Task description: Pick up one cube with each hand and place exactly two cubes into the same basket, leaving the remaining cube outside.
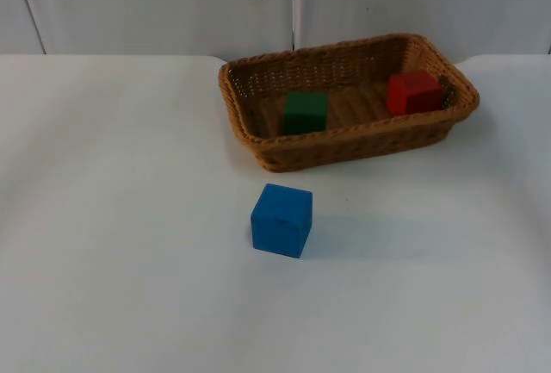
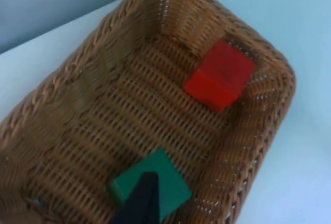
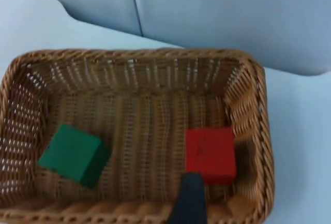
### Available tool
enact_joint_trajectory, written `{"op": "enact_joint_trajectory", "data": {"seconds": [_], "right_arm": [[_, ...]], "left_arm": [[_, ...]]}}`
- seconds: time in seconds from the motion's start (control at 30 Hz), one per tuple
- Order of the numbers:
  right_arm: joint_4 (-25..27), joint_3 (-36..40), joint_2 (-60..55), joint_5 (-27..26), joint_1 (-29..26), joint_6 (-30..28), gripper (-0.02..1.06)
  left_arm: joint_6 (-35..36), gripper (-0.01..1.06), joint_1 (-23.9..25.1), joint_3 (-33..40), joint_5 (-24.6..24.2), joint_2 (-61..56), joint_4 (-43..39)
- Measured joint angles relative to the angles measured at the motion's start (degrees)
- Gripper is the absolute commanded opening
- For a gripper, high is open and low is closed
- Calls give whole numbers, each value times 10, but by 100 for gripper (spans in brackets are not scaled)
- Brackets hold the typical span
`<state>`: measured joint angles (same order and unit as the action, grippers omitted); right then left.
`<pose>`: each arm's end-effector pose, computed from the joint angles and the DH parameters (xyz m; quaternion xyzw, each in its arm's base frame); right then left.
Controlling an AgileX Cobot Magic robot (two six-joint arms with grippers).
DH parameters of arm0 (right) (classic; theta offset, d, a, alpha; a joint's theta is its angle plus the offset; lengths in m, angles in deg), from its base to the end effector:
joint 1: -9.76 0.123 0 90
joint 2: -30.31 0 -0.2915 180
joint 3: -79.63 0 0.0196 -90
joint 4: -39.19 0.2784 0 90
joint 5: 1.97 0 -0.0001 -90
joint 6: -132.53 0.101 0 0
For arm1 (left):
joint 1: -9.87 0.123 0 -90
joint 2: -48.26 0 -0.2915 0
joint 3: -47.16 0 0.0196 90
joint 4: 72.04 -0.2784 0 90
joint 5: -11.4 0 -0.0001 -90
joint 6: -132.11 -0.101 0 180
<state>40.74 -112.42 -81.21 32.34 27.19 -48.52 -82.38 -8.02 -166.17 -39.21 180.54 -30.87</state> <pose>0.4361 0.1385 0.2978 -0.1405 0.9089 0.0672 0.3868 0.4869 -0.2112 0.2467 0.2695 0.8741 -0.2819 0.2895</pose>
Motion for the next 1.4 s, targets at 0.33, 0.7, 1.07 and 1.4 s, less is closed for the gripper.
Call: {"op": "enact_joint_trajectory", "data": {"seconds": [0.33, 0.7, 1.07, 1.4], "right_arm": [[0, 118, 100, -37, 0, 0, 65], [0, 201, 202, -52, 0, 0, 65], [0, 249, 282, -54, 0, 0, 65], [2, 321, 373, -52, 0, 0, 65]], "left_arm": [[9, 102, 0, 0, -42, -32, -1], [29, 102, 0, 79, -21, -118, -11], [30, 102, 0, 244, 49, -262, -56], [30, 102, 0, 404, 125, -402, -69]]}}
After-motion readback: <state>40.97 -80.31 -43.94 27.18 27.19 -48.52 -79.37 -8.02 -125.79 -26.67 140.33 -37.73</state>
